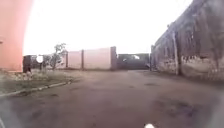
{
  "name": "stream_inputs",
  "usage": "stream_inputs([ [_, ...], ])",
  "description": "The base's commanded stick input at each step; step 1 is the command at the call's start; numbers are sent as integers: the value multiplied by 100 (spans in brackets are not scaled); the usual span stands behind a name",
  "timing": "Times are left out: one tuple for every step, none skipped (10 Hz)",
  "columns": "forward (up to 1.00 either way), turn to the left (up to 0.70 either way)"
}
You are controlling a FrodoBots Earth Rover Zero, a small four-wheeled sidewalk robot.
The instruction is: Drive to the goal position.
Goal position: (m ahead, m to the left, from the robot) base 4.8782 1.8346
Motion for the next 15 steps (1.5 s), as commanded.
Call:
stream_inputs([
  [100, 0],
  [100, 0],
  [100, 0],
  [100, 0],
  [100, 0],
  [100, 0],
  [100, 0],
  [100, 0],
  [100, 0],
  [100, 0],
  [100, 0],
  [100, 0],
  [100, 0],
  [100, 0],
  [100, 0],
])
